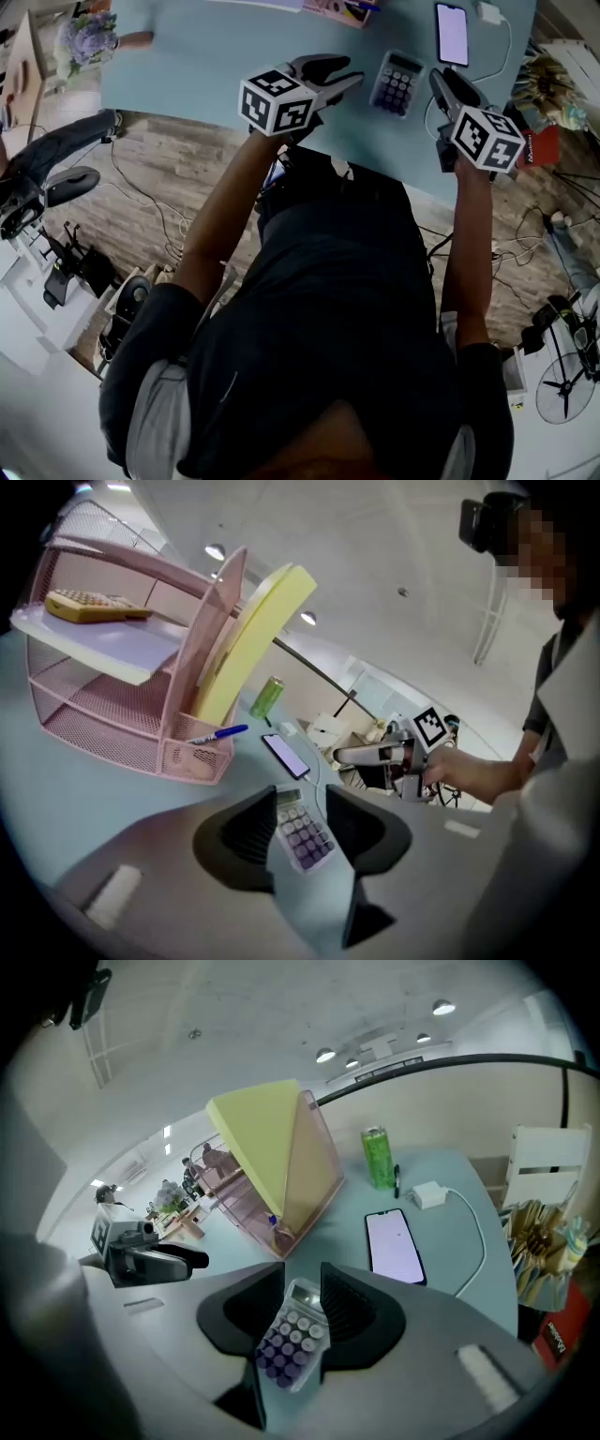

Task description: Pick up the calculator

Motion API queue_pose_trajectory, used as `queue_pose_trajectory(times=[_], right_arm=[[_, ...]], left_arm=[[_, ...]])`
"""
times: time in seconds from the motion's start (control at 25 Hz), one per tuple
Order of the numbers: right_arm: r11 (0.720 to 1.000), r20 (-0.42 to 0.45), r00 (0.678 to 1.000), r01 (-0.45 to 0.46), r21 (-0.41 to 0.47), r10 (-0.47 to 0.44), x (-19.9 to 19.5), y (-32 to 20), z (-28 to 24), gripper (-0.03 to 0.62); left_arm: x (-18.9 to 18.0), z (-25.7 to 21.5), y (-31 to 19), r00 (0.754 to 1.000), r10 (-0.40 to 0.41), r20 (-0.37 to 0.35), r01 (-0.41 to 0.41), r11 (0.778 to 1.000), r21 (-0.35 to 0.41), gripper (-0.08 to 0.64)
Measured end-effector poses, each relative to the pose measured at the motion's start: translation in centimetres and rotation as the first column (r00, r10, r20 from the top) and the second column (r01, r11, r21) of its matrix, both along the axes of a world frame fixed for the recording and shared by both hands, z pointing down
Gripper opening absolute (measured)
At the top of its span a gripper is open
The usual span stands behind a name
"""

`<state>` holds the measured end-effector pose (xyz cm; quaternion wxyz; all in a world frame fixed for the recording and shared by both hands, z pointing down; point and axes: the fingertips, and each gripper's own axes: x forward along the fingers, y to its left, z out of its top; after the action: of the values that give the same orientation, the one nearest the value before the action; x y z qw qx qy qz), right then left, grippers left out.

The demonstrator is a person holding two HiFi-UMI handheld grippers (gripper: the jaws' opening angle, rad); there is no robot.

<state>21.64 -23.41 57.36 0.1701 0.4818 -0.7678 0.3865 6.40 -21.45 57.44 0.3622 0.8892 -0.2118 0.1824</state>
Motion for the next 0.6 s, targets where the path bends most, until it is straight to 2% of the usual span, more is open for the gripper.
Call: queue_pose_trajectory(times=[0.6], right_arm=[[0.993,0.018,1.0,-0.007,-0.116,0.009,0.4,-0.2,6.9,0.1]], left_arm=[[3.0,7.0,-0.8,0.997,0.065,0.049,-0.058,0.991,-0.122,0.183]])
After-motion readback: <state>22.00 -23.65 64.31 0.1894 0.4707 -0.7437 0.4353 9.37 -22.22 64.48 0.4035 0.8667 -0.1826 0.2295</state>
